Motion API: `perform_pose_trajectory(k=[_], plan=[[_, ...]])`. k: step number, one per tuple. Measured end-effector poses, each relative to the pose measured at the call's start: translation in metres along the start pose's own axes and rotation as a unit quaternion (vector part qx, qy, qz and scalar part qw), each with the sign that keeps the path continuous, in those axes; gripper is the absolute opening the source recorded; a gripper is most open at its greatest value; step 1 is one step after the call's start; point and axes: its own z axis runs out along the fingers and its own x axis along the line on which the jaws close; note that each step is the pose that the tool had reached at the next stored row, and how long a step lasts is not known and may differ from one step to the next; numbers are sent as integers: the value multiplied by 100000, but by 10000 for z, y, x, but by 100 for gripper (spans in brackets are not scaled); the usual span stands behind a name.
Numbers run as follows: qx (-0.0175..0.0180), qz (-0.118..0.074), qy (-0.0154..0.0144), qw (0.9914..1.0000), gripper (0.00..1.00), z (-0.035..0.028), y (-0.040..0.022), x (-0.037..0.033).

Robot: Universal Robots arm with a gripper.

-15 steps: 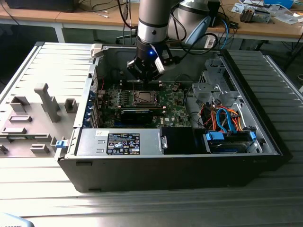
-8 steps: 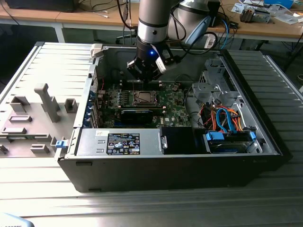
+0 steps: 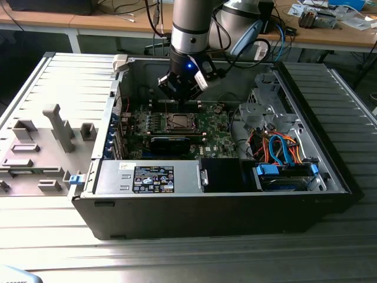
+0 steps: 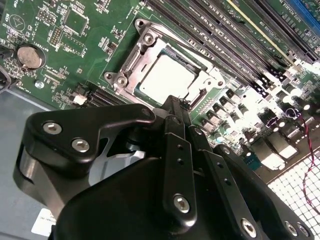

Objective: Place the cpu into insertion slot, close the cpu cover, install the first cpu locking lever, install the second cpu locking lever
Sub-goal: 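Install the first cpu locking lever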

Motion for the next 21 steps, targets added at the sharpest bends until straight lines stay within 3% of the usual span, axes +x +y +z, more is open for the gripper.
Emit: perform_pose_trajectory(k=[4, 8, 9, 10, 11, 12, 18, 21], plan=[[-29, 89, -27, 100000, 11, -24, 1, 18], [-21, 101, -123, 100000, 11, -22, 14, 109], [-10, 94, -235, 100000, 11, -15, 36, 265], [17, 115, -571, 99998, 11, -73, 75, 393], [30, 134, -786, 99997, 11, -125, 119, 440], [53, 140, -985, 99995, 11, -129, 159, 527], [-13, 136, -1000, 99995, 11, -163, 241, 542], [-208, 126, -1025, 99994, 11, -169, 277, 538]])
